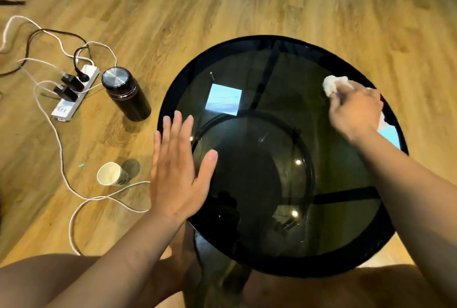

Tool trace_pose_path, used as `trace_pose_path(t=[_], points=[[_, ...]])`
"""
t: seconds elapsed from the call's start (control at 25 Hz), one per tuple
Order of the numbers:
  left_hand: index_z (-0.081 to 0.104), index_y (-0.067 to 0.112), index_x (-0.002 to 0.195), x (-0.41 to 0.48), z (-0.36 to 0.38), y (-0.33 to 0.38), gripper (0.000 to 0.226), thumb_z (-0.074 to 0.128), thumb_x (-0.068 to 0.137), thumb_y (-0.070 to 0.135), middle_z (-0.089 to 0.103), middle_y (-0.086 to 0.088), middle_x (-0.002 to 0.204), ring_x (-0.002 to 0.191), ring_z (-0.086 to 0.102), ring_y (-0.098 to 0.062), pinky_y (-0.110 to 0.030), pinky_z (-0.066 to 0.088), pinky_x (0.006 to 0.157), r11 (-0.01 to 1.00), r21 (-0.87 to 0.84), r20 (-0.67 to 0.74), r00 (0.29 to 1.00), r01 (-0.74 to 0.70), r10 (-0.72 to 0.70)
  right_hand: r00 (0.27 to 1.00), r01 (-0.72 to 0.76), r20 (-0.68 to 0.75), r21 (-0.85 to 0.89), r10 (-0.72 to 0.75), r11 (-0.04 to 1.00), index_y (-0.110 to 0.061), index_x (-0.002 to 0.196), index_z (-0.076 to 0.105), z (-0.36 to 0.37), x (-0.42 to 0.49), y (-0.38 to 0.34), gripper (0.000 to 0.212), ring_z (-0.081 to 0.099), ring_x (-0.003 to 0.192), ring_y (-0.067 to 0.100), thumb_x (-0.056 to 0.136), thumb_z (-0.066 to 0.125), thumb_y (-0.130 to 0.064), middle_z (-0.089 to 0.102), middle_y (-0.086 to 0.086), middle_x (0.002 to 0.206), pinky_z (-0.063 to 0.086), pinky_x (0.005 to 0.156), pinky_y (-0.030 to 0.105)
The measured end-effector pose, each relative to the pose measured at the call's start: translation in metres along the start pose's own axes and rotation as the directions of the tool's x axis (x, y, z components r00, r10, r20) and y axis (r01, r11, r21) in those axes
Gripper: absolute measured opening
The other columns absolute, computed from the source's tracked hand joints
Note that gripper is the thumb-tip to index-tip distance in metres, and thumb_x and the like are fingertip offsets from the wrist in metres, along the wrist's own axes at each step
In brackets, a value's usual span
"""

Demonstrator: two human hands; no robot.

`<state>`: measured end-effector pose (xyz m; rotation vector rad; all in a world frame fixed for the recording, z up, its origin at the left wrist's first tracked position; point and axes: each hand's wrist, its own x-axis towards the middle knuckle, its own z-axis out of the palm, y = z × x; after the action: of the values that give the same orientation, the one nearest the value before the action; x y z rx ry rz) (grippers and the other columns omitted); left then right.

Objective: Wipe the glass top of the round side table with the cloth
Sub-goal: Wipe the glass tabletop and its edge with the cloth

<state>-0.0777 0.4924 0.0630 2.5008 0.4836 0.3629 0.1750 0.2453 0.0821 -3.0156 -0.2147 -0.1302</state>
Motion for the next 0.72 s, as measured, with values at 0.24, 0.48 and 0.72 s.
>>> trace_pose_path(t=[0.24, 0.48, 0.72], points=[[0.012, 0.012, 0.157, 0.001, 0.002, -0.004, 0.073, 0.027, 0.098, 0.053, 0.008, -0.008, 0.167, 0.154, -0.004, -0.013, -0.047, 0.002, 0.125, 0.999, -0.045, -0.042, 0.999, -0.005, 0.003, 0.853, 0.514, -0.008, 0.180, -0.522, 0.838, -0.026, 0.095, 0.065, 0.018, -0.067, -0.223, 0.019, 0.053, 0.103, 0.032, 0.087, 0.049, -0.027, 0.065, -0.002, 0.110, 0.035, 0.083, 0.039], [0.014, 0.015, 0.156, 0.000, 0.001, -0.002, 0.070, 0.030, 0.097, 0.049, 0.009, -0.005, 0.167, 0.154, -0.004, -0.014, -0.039, -0.005, 0.125, 0.995, -0.101, -0.016, 1.000, 0.013, -0.015, 0.746, 0.642, 0.047, 0.211, -0.664, 0.737, -0.032, 0.132, 0.059, 0.031, -0.033, -0.221, 0.037, 0.043, 0.127, 0.025, 0.098, 0.046, -0.036, 0.051, -0.006, 0.145, 0.030, 0.104, 0.038], [0.018, 0.015, 0.155, -0.001, -0.001, 0.000, 0.069, 0.030, 0.096, 0.049, 0.012, -0.006, 0.166, 0.154, -0.003, -0.014, -0.042, -0.003, 0.125, 0.998, -0.062, 0.007, 1.000, 0.030, -0.029, 0.967, 0.251, 0.029, 0.024, -0.252, 0.968, -0.023, 0.131, 0.060, 0.008, 0.044, -0.021, 0.047, 0.055, 0.116, 0.039, 0.093, 0.040, -0.042, 0.060, 0.012, 0.133, 0.047, 0.095, 0.044]])
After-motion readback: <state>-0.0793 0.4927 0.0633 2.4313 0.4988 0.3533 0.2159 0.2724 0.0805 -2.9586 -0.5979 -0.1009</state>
